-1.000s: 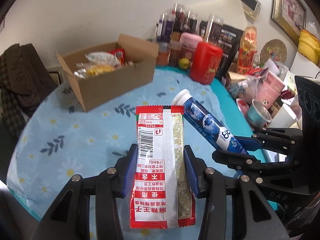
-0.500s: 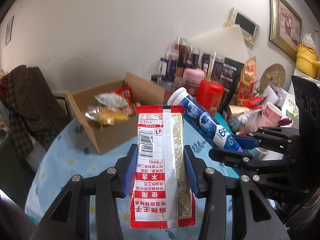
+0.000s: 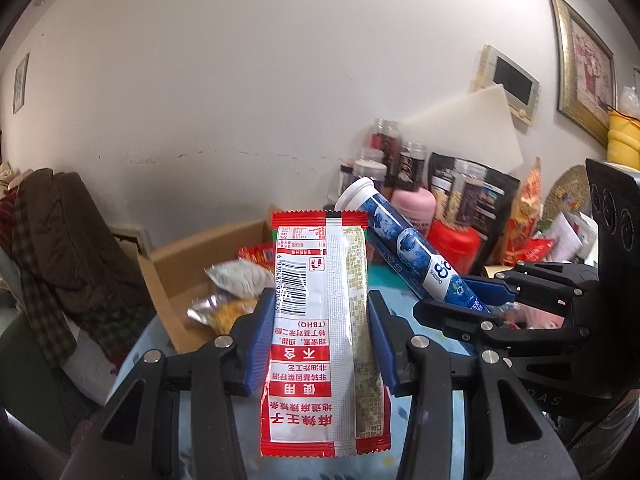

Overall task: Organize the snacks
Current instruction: 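Lift the snack strip and blue tube and carry them over the box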

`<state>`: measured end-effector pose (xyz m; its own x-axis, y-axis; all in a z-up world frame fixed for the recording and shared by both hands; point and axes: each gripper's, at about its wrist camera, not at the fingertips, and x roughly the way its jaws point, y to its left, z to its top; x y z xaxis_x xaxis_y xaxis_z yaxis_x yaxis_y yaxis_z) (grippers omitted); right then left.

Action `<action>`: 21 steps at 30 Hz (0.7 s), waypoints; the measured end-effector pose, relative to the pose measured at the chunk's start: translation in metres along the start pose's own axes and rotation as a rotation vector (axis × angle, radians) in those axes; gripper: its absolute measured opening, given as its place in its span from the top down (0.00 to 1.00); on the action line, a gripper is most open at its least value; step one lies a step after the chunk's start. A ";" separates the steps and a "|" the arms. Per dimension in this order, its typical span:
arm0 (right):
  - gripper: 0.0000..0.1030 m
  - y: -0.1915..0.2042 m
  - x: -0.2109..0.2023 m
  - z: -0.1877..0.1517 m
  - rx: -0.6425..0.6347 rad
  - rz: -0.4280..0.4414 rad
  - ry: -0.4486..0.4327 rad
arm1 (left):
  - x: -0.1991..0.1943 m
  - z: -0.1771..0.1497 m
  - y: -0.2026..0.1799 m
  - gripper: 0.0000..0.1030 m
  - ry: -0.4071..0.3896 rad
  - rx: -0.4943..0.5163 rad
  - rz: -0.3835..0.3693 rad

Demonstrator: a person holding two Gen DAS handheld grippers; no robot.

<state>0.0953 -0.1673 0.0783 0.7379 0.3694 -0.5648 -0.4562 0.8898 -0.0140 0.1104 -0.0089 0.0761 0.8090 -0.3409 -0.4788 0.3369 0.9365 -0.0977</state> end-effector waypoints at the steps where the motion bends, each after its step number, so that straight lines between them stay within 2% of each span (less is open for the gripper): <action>1: 0.73 -0.002 0.006 0.005 0.000 0.001 0.000 | 0.004 0.003 0.003 0.57 -0.001 -0.001 0.000; 11: 0.73 -0.023 0.072 0.039 -0.011 0.003 0.011 | 0.064 0.034 0.040 0.57 0.019 0.004 0.027; 21: 0.73 -0.036 0.149 0.051 -0.010 0.031 0.061 | 0.133 0.040 0.081 0.57 0.109 -0.031 0.071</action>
<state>0.2473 -0.1308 0.0366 0.6921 0.3791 -0.6142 -0.4831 0.8756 -0.0039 0.2642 0.0183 0.0391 0.7724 -0.2642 -0.5776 0.2644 0.9606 -0.0858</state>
